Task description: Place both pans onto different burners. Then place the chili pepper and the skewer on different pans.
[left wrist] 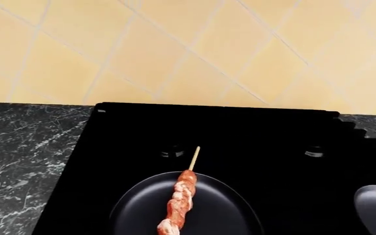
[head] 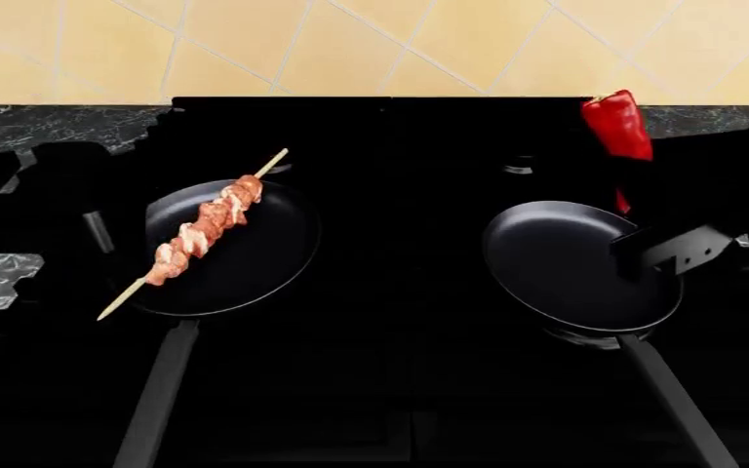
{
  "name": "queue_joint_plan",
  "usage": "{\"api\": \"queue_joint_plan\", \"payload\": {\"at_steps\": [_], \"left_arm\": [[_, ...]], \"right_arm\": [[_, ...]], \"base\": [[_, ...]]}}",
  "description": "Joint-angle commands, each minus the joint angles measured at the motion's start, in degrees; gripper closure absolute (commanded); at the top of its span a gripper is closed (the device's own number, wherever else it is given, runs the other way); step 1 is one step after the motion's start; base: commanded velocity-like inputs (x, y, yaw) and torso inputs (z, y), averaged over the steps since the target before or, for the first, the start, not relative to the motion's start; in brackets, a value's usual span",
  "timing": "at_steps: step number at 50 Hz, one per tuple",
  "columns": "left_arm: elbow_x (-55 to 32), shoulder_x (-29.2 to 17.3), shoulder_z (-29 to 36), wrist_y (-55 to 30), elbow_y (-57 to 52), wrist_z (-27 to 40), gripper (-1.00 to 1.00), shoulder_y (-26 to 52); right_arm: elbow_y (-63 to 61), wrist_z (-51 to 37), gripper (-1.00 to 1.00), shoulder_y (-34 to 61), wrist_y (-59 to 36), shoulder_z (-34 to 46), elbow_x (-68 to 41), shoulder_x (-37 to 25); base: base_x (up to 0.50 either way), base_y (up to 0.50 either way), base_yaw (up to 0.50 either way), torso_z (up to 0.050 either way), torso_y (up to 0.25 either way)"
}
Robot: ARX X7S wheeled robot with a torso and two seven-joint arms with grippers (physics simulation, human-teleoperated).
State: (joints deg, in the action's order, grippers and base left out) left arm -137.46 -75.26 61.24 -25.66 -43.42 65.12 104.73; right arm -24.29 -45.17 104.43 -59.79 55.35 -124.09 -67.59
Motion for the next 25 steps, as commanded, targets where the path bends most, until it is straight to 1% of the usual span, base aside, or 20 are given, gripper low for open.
{"api": "queue_joint_plan", "payload": {"at_steps": [1, 9, 25], "left_arm": [[3.11, -1.06, -1.46, 1.26, -2.69, -0.94, -1.0, -2.67], [2.08, -0.26, -1.91, 1.59, -3.04, 0.54, -1.0, -2.07], [1.17, 0.53, -2.45, 1.23, -2.66, 1.71, -1.0, -1.5]], "right_arm": [[2.59, -5.2, 1.0, 0.13, -3.77, 2.53, -5.75, 1.14], [3.77, -4.76, 1.0, -0.07, -3.96, 3.54, -10.61, 1.09], [6.79, -3.99, 1.0, -1.32, -4.78, 4.97, -10.98, 2.22]], "base": [[0.0, 0.0, 0.0, 0.0, 0.0], [0.0, 0.0, 0.0, 0.001, 0.0], [0.0, 0.0, 0.0, 0.0, 0.0]]}}
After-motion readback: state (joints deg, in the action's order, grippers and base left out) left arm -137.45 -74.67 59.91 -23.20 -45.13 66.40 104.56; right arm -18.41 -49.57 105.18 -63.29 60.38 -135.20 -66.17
